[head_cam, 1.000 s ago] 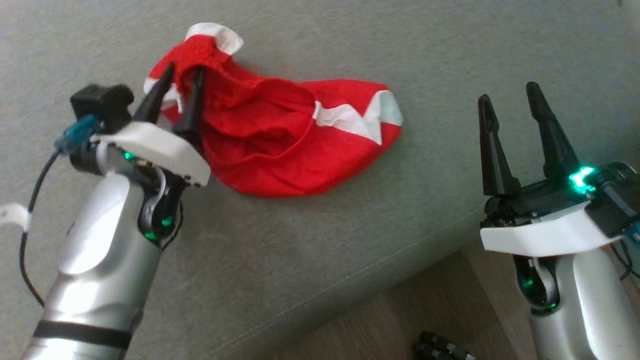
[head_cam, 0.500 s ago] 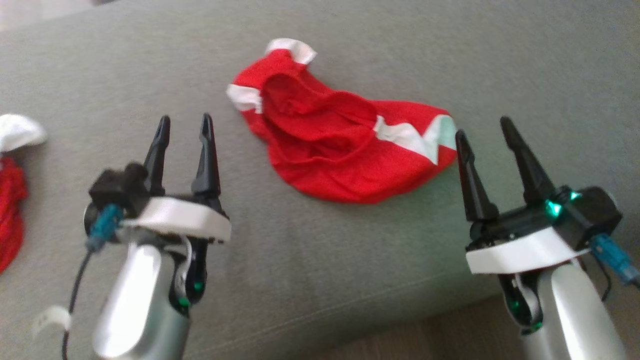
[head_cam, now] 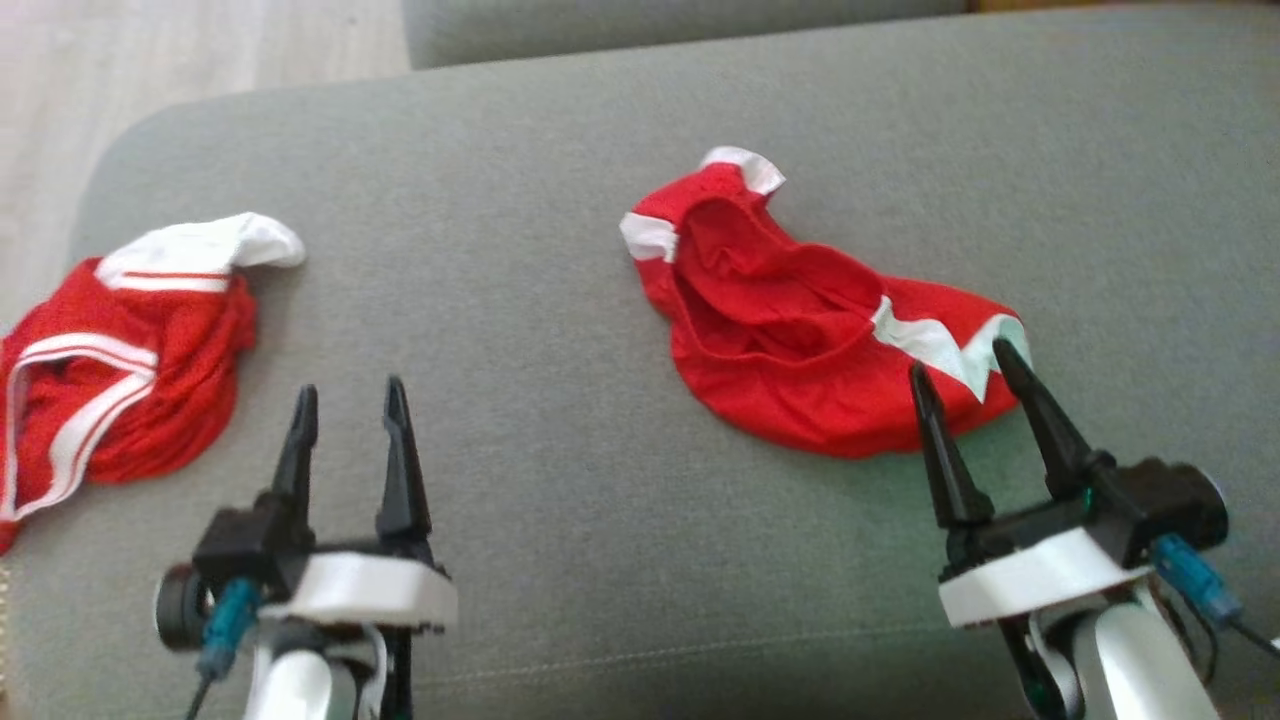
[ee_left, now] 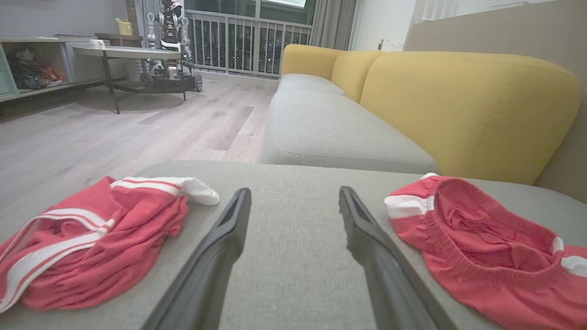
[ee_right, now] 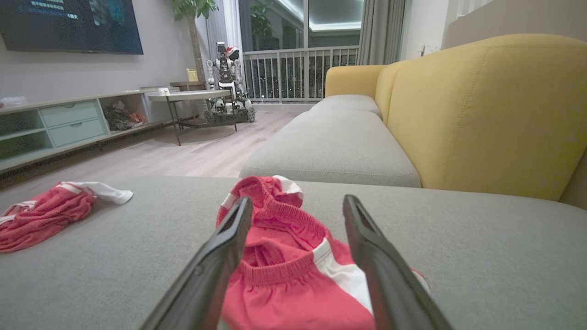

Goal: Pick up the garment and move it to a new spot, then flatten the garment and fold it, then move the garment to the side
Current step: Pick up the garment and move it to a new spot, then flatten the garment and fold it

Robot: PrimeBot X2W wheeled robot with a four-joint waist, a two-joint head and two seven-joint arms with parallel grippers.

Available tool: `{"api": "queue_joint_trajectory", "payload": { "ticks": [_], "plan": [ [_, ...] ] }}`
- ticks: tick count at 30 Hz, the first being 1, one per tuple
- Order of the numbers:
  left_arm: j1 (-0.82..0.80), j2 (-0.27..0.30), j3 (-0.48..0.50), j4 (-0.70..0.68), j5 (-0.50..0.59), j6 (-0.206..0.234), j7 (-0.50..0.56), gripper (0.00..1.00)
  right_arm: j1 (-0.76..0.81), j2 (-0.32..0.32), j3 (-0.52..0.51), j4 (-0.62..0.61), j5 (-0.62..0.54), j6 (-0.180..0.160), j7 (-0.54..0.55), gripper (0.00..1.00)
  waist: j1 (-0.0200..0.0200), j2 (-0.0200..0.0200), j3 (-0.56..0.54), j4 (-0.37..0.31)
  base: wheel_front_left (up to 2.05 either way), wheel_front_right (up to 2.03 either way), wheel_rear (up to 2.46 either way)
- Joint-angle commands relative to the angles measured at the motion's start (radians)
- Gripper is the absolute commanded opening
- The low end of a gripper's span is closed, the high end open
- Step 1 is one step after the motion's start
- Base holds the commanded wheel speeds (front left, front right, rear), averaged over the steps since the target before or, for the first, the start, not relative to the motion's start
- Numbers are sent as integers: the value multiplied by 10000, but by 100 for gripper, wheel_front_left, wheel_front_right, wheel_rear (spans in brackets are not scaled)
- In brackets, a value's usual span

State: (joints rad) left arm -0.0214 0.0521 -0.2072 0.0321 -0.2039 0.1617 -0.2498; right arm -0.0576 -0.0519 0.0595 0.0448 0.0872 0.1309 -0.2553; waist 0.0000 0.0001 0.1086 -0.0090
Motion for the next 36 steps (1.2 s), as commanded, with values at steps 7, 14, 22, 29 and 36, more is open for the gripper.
{"api": "queue_joint_trajectory", "payload": {
  "ticks": [7, 14, 22, 29, 36],
  "plan": [
    [420, -15, 200, -302, 62, 76, -119, 100, 394, 16, -73, 2, -122, -2, -65, 100, 0, -1, -525, 378, 0, 0, 0],
    [547, -17, 281, -321, 409, 60, -120, 100, 387, 16, -86, 175, -179, -2, -65, 100, 0, -1, -644, 344, 0, 0, 0],
    [628, -17, 258, -221, 532, 91, -120, 100, 451, 16, 21, 297, -125, -2, -65, 100, 0, -1, -773, 257, 0, 0, 0],
    [614, -18, 166, -175, 601, 111, -120, 100, 455, 16, 37, 315, -107, -2, -65, 100, 0, -1, -787, 202, 0, 0, 0],
    [511, -18, 47, 32, 644, -28, -120, 100, 402, 16, 64, 321, -72, -2, -65, 100, 0, -1, -757, 55, 0, 0, 0]
  ]
}}
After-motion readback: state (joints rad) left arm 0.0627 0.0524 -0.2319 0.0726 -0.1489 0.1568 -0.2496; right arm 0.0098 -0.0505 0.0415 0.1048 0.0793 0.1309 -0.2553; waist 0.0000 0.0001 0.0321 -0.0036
